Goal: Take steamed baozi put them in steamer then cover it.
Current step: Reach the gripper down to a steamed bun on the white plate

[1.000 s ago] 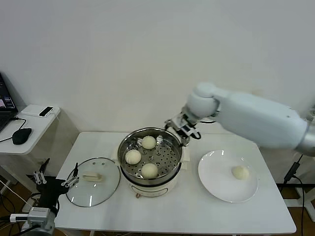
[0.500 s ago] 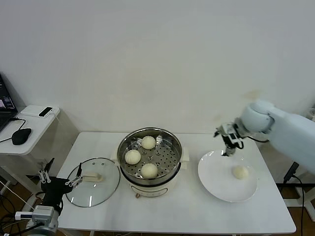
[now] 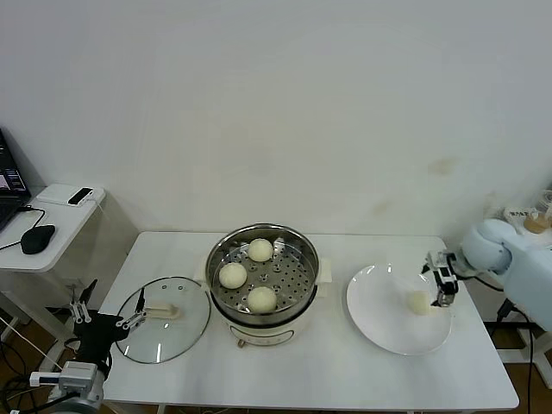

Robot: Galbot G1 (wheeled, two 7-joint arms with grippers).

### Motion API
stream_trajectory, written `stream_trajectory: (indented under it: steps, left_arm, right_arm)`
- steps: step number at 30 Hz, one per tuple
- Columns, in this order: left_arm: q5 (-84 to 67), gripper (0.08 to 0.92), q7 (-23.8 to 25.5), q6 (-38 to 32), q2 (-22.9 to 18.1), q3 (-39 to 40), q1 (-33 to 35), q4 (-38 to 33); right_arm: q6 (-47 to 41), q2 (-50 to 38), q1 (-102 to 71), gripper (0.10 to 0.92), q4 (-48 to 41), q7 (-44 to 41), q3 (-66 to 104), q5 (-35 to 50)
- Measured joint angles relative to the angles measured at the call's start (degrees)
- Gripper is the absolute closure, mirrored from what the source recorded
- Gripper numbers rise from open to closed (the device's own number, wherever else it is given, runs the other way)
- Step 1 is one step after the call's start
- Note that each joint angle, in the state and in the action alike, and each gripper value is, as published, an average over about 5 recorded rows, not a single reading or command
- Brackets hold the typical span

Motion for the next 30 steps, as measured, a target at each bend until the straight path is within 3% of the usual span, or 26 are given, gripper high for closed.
stream_trajectory:
  steps: [25,30]
  left_arm:
    - [0.19,0.177,-0.02,0.03,-0.68,-0.22,0.31,-0.07]
    - [0.27,0.177,-0.04,0.02,-0.79,-0.15,0.3,-0.09]
  right_arm:
    - [0.23,6.75,-3.74,0.205,-8.45,1.06,2.33,-5.21]
    - [0.01,7.38,-3.97,0.249,-8.94,1.32,2.37,-5.61]
